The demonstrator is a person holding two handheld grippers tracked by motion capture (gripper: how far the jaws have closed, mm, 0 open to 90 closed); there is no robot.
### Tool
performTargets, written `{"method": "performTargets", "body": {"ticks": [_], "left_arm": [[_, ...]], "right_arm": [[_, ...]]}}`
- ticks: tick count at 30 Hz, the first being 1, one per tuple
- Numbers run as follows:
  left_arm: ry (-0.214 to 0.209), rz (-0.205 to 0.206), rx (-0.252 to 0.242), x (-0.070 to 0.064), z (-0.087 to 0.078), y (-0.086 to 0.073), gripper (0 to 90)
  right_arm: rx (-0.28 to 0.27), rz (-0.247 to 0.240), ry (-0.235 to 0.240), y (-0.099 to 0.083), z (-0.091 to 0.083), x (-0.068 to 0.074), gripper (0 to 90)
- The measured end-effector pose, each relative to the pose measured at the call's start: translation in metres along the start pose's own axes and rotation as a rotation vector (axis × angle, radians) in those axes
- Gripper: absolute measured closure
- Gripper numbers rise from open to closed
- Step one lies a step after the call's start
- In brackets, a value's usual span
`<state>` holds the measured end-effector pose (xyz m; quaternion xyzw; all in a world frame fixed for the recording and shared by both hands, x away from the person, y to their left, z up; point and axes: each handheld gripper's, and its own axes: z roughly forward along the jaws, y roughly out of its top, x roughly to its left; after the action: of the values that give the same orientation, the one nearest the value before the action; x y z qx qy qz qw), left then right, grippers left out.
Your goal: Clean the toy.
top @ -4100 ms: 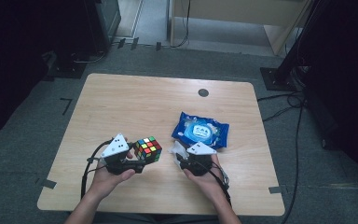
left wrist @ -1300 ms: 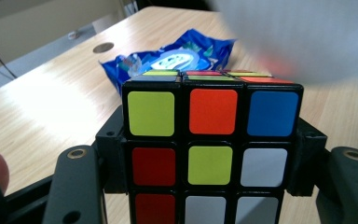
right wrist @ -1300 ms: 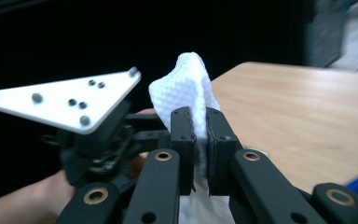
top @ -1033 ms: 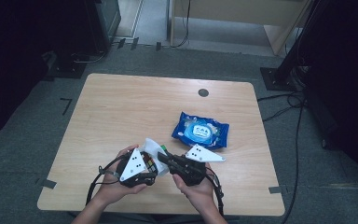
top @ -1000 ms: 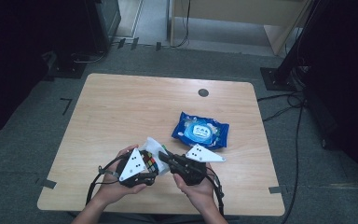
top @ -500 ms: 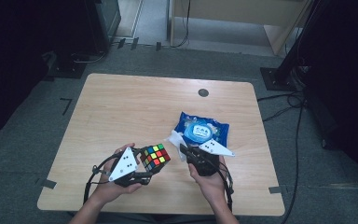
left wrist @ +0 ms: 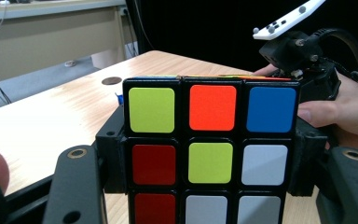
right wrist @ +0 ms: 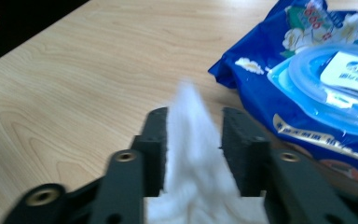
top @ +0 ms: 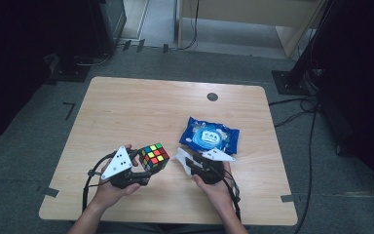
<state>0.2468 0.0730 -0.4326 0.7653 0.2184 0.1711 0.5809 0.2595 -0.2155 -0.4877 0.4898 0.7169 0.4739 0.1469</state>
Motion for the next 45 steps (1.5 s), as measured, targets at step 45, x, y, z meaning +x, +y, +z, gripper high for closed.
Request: {"method": "performTargets", "body": {"ticks": [45], "left_arm": [[0.031, -0.181, 0.100, -0.003, 0.012, 0.010, 33.3]], "right_arm": [[-0.243, -0.445, 0.127, 0.004, -0.006, 0.085, 33.7]]}}
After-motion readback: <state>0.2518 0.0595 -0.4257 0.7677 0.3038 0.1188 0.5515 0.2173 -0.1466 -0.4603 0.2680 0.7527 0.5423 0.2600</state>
